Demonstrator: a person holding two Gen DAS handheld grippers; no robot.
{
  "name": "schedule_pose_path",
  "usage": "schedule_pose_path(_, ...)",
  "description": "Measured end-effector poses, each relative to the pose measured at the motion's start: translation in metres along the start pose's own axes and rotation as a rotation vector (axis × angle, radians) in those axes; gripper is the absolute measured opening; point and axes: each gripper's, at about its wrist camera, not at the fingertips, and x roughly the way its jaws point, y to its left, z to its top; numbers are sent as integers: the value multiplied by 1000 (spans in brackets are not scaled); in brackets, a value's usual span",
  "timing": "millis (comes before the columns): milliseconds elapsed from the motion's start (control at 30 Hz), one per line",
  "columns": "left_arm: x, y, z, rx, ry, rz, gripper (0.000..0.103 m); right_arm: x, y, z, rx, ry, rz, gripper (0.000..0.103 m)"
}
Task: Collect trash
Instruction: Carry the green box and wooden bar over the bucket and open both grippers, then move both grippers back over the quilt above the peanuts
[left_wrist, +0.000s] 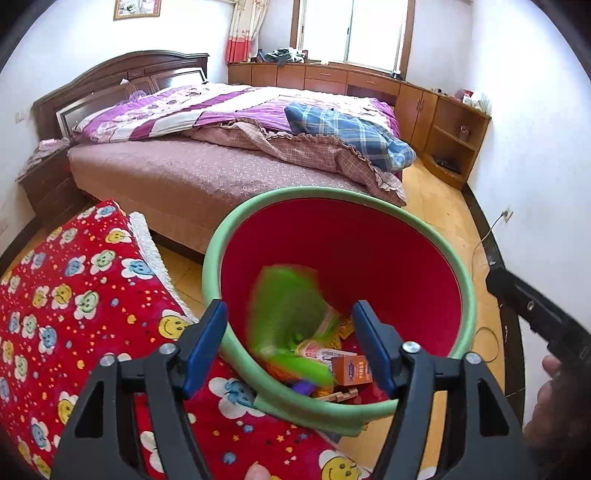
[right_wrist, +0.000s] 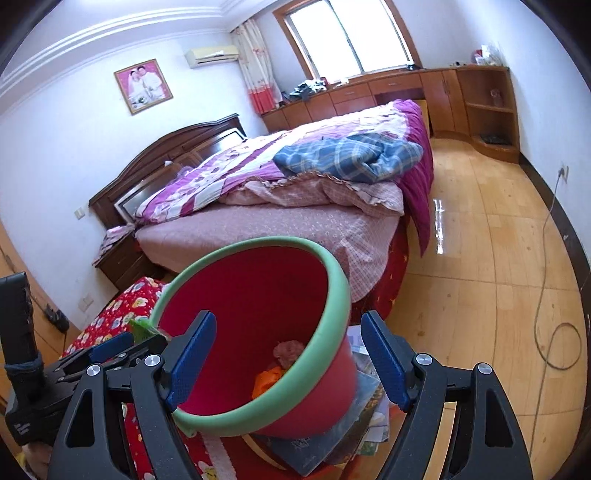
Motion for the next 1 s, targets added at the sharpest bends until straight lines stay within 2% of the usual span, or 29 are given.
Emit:
schedule_pose_path(200, -8, 8, -4, -29, 2, -3, 73, -1, 3, -4, -1, 8, 6, 81)
schedule_pose_path(467, -35, 30, -15, -115, 14, 9, 73, -4, 22, -9, -36, 29, 31, 81)
schedule_pose_path(800, -82, 71, -43, -235, -13, 110, 73, -10, 62, -22, -103, 63, 97, 81)
schedule_pose_path(1000, -110, 92, -59, -290, -28, 144, 73, -15, 83, -32, -135, 86, 126, 81)
